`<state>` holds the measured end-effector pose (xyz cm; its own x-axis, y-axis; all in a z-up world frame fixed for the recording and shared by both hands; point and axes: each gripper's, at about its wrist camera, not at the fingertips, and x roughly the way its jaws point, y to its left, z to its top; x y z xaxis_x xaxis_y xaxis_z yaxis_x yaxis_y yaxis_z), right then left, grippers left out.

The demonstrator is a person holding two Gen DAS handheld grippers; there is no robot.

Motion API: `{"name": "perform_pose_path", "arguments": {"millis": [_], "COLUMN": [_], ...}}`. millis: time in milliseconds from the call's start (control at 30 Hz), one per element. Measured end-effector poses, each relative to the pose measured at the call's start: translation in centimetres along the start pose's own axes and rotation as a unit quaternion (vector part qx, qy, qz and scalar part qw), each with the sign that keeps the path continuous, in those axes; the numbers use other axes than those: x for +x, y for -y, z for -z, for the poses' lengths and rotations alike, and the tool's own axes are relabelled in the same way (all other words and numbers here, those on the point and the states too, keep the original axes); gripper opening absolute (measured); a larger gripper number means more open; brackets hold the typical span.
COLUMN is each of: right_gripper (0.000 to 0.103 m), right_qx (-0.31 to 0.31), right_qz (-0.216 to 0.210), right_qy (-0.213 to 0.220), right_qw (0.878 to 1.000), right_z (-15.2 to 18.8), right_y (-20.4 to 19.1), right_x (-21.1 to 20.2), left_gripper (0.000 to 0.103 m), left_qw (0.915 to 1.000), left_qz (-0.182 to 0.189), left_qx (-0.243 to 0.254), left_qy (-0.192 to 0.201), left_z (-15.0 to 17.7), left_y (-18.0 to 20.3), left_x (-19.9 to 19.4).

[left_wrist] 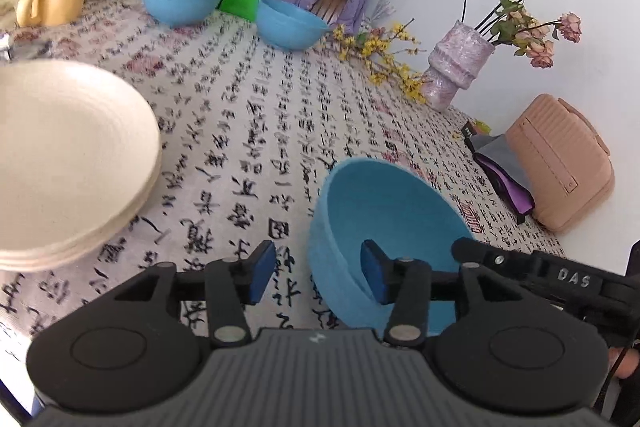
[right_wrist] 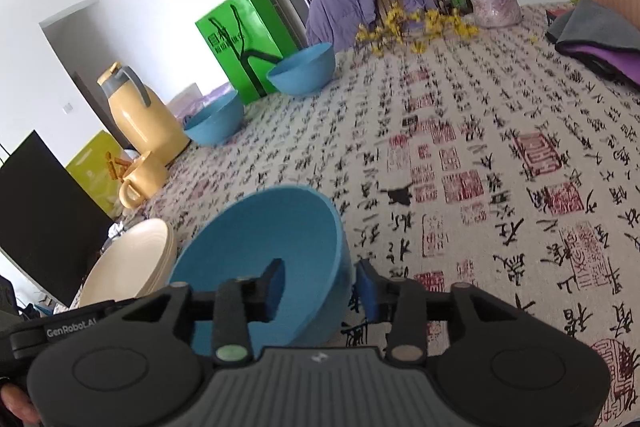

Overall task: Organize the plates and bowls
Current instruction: 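Lower the blue bowl onto the table beside the plates and open both tools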

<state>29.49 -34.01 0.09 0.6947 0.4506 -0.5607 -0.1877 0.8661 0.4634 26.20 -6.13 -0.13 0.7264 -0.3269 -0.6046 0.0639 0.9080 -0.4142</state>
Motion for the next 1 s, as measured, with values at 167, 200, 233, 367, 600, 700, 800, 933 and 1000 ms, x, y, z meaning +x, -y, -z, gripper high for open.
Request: {"name": "perform_pose_path", "arguments": {"millis": [167,200,233,367,600,700,800,933,1000], "right_gripper": [0.088,0.089,0.092,0.094,0.100,0.103,0.103,0.103,0.103], "right_qx": [-0.030,-0.042,-0.053,-0.098,-0.172,-0.185,-0.202,-0.203,-0.198], "right_qz": [0.025,0.029,0.034,0.056,0.052,0.044,0.025,0.014,0.007], "right_qy": [0.078,0.087,0.097,0.132,0.213,0.230,0.226,0.232,0.229], "right_qw": [0.996,0.995,0.993,0.985,0.960,0.954,0.953,0.951,0.953], "right_z": [0.8,1.0,1.3,2.8,8.1,10.6,12.1,12.9,13.0], "right_y": [-1.2,-1.4,-1.8,-3.4,-6.5,-7.6,-9.0,-11.0,-11.8], "right_x": [-2.3,-2.7,-3.1,-5.0,-9.0,-10.0,-10.3,-10.2,-10.2], "left_gripper": [0.084,0.085,0.089,0.100,0.103,0.103,0.103,0.103,0.103], "left_qw": [0.9941,0.9914,0.9887,0.9721,0.9599,0.9609,0.9603,0.9590,0.9590], "left_qz": [-0.044,-0.051,-0.057,-0.092,-0.121,-0.127,-0.128,-0.134,-0.135], "left_qx": [0.082,0.098,0.109,0.138,0.144,0.134,0.131,0.124,0.119], "left_qy": [0.055,0.070,0.085,0.166,0.208,0.207,0.210,0.216,0.219], "left_z": [0.5,0.8,1.2,3.3,6.6,8.0,9.1,9.6,9.5], "left_y": [0.8,0.9,0.8,0.5,-1.6,-2.9,-4.0,-5.6,-6.1], "left_x": [-2.8,-3.5,-4.3,-8.0,-13.3,-14.8,-16.3,-17.4,-17.8]}}
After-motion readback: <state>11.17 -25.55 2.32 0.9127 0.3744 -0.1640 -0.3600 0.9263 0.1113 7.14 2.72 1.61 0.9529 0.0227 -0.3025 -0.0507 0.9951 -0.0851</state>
